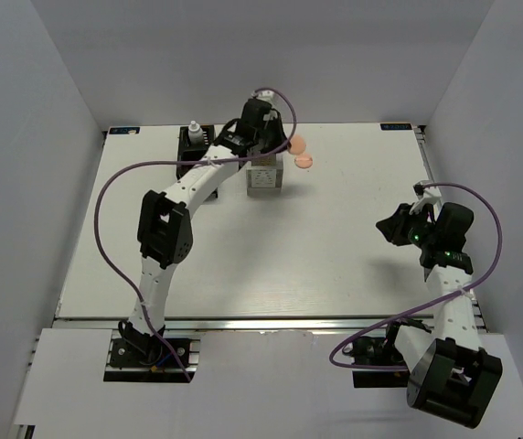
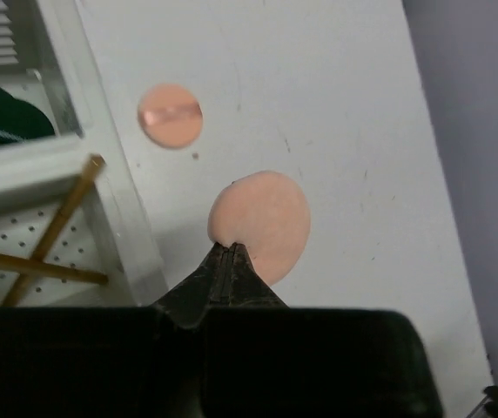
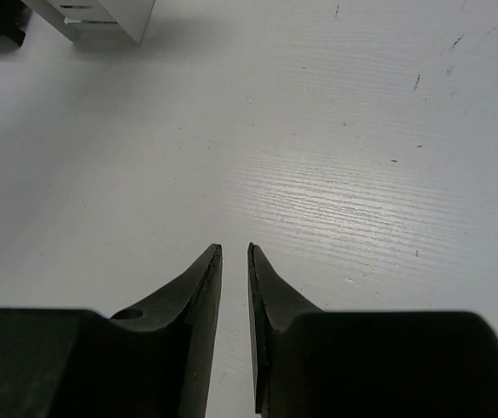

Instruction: Organize the makeup

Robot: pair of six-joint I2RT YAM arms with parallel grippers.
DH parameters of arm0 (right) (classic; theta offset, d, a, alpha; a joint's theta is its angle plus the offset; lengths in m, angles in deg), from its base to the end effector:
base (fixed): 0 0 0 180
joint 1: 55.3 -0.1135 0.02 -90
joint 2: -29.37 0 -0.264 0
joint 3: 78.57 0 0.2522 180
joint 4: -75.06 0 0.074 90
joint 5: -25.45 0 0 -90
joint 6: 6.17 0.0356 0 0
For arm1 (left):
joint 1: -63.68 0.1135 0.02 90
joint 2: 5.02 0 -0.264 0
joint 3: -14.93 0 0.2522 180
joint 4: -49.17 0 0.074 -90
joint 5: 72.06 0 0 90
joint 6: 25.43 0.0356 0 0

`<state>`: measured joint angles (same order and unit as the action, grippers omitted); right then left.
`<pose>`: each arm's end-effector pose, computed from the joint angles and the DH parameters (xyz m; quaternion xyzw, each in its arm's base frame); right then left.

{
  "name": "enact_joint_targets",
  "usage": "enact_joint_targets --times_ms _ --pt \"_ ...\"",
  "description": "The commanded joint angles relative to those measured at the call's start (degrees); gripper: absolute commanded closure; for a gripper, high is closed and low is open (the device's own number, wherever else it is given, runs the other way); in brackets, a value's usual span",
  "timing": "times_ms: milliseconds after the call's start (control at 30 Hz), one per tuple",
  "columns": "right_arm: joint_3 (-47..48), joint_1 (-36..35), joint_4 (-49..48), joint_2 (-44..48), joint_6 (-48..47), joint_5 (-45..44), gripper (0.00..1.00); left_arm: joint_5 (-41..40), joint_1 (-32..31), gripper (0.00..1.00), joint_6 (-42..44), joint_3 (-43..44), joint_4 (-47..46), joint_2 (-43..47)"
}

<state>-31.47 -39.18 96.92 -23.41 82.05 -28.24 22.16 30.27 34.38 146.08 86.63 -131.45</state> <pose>0.2002 -0.0359 0.2513 -0.0589 0.8263 0.1865 0.5281 0.4328 -0.2886 0.2874 0.0423 0.8763 -0.2798 0.3899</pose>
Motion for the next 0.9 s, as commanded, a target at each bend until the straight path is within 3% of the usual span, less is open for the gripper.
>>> enact_joint_targets --times_ms 0,267,467,633,700,733,833,867 --pt "-0.6 0.2 -0.4 -0.5 -1.2 1.8 0.76 2.5 3.2 1.0 -2.9 6.1 -3.0 0.1" --pt "-1.2 0.2 -2.1 -1.9 -0.6 2.4 0.75 -8.2 8.4 1.0 -4.4 9.6 -4.5 -3.9" --pt "-1.7 0.1 -4.4 -3.4 0.4 4.4 0.74 -9.3 9.5 1.0 -3.0 14.1 -3.4 -9.4" --pt "-2.5 -0.5 -4.5 -5.1 -2.4 7.2 0.67 -8.2 9.9 1.0 -3.4 14.1 -3.6 -10.9" --pt "-2.8 -1.0 -3.8 -5.8 -4.2 7.6 0.64 -8.0 9.9 0.9 -3.6 13.8 -3.4 -10.9" --pt "-2.8 -1.2 -3.9 -6.1 -4.5 7.7 0.61 -7.9 9.9 0.77 -3.6 13.7 -3.5 -10.8" --pt "-3.1 -2.9 -6.6 -7.1 -3.7 6.0 0.6 -7.3 9.9 0.55 -3.7 12.6 -4.2 -9.5" --pt "-3.0 -5.4 -7.5 -8.2 -3.3 5.0 0.6 -6.8 9.9 0.52 -3.9 12.6 -4.8 -8.7"
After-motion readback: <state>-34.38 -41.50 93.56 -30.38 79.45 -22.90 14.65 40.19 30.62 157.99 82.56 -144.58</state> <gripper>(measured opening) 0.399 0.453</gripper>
